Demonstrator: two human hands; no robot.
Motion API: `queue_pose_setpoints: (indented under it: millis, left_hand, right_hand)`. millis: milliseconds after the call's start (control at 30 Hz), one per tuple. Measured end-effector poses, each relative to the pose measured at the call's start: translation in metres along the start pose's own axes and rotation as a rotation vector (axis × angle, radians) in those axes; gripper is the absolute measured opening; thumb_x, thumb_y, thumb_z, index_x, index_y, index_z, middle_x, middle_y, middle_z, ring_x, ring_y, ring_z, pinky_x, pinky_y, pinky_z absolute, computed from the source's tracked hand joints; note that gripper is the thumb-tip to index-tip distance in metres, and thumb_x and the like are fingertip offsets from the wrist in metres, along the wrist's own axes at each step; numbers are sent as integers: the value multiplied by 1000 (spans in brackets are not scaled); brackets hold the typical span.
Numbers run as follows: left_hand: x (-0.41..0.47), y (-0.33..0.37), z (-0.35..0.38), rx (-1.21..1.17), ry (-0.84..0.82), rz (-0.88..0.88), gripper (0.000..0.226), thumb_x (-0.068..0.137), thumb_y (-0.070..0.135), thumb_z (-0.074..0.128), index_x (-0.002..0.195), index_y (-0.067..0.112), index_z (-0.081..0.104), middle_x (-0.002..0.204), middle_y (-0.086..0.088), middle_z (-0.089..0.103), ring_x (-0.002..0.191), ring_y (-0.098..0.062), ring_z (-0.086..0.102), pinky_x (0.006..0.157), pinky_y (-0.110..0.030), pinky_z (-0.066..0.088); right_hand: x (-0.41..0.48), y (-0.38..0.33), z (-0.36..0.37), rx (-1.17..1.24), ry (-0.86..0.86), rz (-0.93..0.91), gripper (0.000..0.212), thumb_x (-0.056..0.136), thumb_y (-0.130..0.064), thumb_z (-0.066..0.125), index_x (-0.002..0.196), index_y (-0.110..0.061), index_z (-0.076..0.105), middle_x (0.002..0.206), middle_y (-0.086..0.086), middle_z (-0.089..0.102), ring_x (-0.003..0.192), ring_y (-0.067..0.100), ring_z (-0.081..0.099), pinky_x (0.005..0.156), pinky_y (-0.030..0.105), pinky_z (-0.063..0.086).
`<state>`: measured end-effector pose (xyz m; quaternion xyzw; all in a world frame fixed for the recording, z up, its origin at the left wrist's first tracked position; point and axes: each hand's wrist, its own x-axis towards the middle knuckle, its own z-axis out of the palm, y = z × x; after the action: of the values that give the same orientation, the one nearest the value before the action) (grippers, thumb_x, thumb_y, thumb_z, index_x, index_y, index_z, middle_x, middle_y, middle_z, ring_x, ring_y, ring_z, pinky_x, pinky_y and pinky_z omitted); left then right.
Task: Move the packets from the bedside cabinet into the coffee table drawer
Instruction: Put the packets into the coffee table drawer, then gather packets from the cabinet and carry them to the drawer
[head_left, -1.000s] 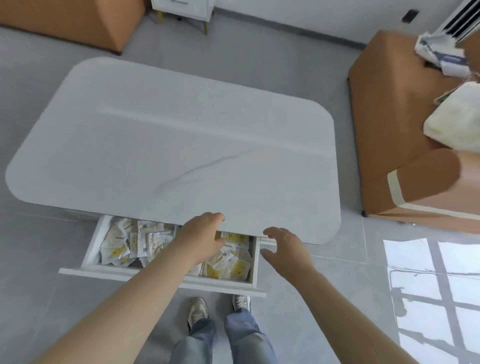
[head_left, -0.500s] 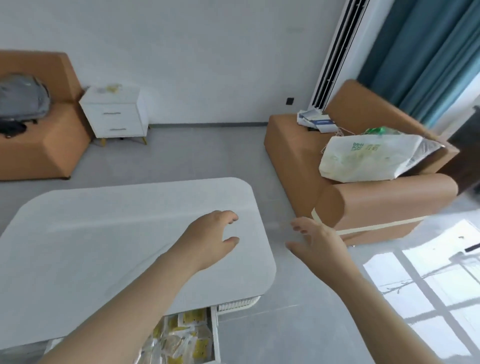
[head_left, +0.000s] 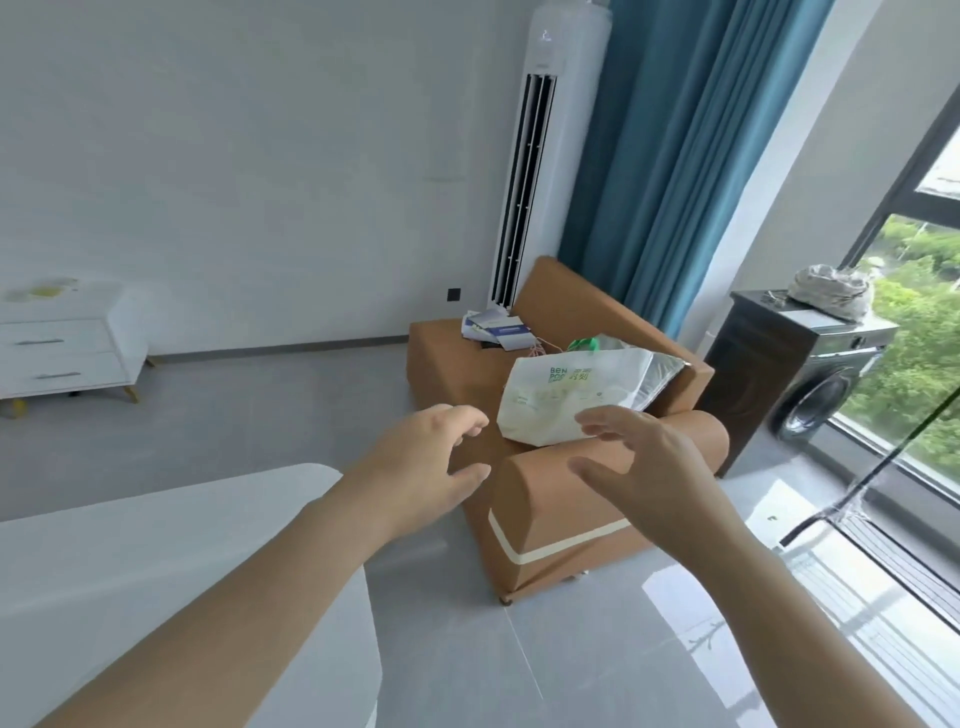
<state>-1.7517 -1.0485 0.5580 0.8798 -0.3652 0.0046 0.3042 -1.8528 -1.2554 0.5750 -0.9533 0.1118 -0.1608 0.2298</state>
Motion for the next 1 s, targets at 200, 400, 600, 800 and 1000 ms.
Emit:
queue_pose_setpoints:
  millis: [200, 400, 600, 800, 1000]
  left_hand:
    - [69, -5, 11, 22, 28, 22, 43, 89, 34, 60, 130, 28, 48, 128, 14, 53, 113, -4, 51, 84, -21, 43]
    - [153, -42, 2, 68, 47, 48, 44, 89, 36, 59, 130, 29, 48, 130, 14, 53, 117, -6, 51, 87, -21, 43]
    - [230, -78, -17, 59, 79, 50, 43, 89, 35, 59, 130, 28, 48, 131, 14, 53, 119, -5, 51, 90, -22, 43]
    - [297, -119, -19, 68, 98, 29, 43, 89, 33, 60, 131, 26, 49, 129, 12, 54, 117, -5, 52, 93, -21, 42]
    - [383, -158, -21, 96, 134, -24, 44, 89, 33, 60, 132, 26, 49, 131, 12, 53, 118, -5, 51, 91, -18, 39]
  right_hand:
    - [60, 30, -6, -20, 25, -4, 40, 80, -35, 72, 119, -33, 61, 112, -16, 64, 104, 2, 58, 90, 21, 46]
    - [147, 38, 5, -28, 52, -31, 38, 82, -35, 71, 118, -33, 61, 109, -20, 64, 99, -4, 56, 87, 14, 41]
    - [234, 37, 19, -36, 58, -64, 37, 83, -33, 70, 120, -32, 62, 112, -18, 64, 103, -1, 57, 90, 13, 39]
    - [321, 45, 44, -55, 16, -112, 37, 85, -35, 69, 120, -33, 60, 110, -21, 61, 97, -6, 51, 75, 0, 34]
    - [429, 64, 69, -27, 3, -190, 38, 83, -35, 70, 120, -31, 61, 111, -19, 62, 99, -3, 56, 89, 21, 49]
